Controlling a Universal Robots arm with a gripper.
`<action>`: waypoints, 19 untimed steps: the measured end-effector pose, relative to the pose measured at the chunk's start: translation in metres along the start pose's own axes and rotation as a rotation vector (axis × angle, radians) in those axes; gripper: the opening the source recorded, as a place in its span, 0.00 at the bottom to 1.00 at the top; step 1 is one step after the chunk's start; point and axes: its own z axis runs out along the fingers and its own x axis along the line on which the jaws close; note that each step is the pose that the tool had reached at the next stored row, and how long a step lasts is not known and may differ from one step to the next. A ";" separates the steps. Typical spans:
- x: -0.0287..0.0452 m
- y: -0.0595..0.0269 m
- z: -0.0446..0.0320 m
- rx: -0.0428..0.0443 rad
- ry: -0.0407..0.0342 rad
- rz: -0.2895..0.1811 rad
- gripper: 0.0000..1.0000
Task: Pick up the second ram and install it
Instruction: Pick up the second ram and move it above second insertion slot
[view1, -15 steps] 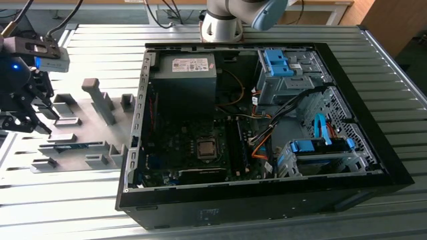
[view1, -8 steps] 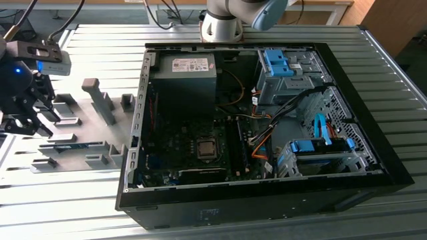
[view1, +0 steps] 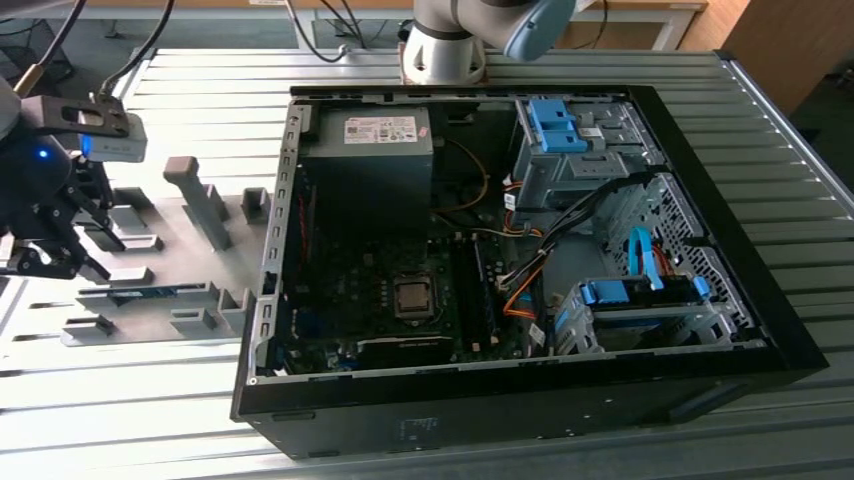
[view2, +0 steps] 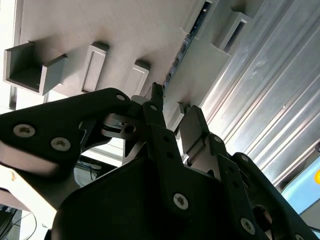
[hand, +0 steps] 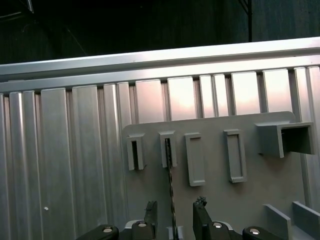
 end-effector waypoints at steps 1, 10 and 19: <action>0.0001 0.0000 0.0011 0.0000 0.0000 0.000 0.42; 0.0003 0.0000 0.0072 0.0018 -0.0002 -0.003 0.42; 0.0020 0.0003 0.0190 0.0092 -0.0073 -0.004 0.42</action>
